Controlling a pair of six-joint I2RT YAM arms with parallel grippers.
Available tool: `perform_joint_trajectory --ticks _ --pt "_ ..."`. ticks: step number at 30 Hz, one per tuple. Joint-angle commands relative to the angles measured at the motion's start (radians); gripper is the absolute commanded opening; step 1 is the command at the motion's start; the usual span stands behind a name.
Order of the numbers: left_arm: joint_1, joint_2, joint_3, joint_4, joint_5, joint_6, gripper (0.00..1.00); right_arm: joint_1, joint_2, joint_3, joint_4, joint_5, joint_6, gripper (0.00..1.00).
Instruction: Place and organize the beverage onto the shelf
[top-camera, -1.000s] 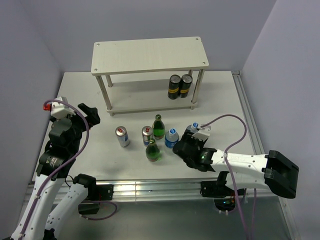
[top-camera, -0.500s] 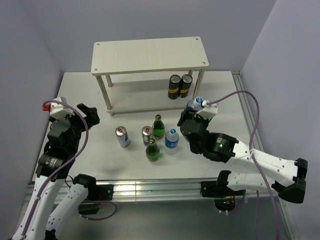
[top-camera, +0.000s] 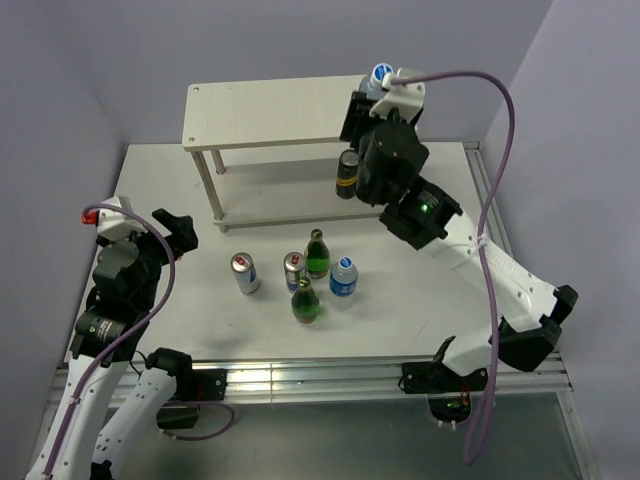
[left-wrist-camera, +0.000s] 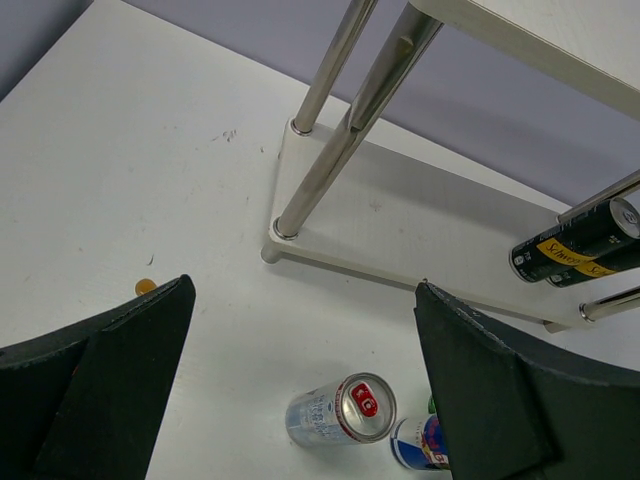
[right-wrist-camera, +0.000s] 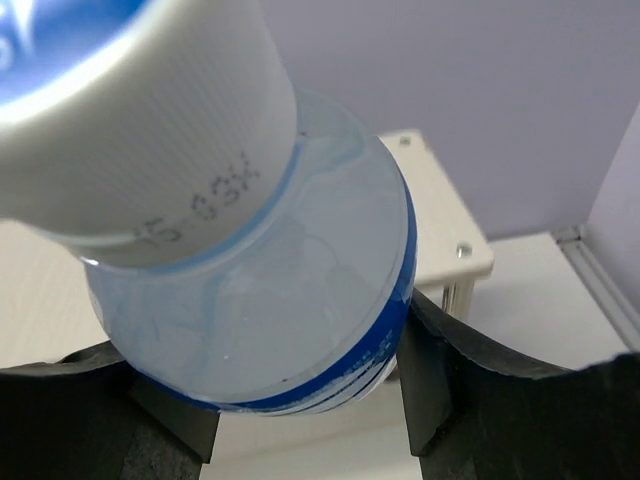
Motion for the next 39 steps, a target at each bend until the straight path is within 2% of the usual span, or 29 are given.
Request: perform_joint_trajectory --ticks 1,5,10,16,25,28,32,34,38,39 --pt "0.006 -0.012 -0.002 0.028 0.014 0.019 0.99 -0.051 0.06 0.18 0.139 -0.035 -0.136 0.0" --pt "0.006 -0.017 -0.005 0.031 0.016 0.021 0.99 -0.12 0.165 0.372 0.072 -0.063 -0.13 0.0" --pt "0.006 -0.013 -0.006 0.034 0.022 0.022 0.99 -0.217 0.274 0.489 -0.006 -0.12 -0.081 0.0" --pt "0.006 -0.007 -0.005 0.032 0.027 0.027 0.99 -0.298 0.347 0.526 -0.111 -0.182 0.052 0.0" --pt "0.009 0.002 -0.005 0.035 0.037 0.031 0.99 -0.357 0.367 0.507 -0.204 -0.259 0.239 0.0" --pt "0.015 0.002 -0.006 0.035 0.042 0.033 0.99 -0.374 0.378 0.52 -0.223 -0.279 0.256 0.12" --pt "0.017 0.0 -0.006 0.035 0.048 0.034 0.99 -0.387 0.397 0.536 -0.24 -0.293 0.259 0.6" --pt "0.017 0.0 -0.006 0.035 0.048 0.034 0.99 -0.39 0.407 0.543 -0.246 -0.291 0.259 0.75" --pt "0.02 0.0 -0.009 0.035 0.05 0.034 0.99 -0.395 0.415 0.535 -0.244 -0.291 0.256 0.82" --pt "0.02 0.0 -0.008 0.035 0.051 0.036 0.99 -0.394 0.42 0.536 -0.246 -0.291 0.256 0.86"
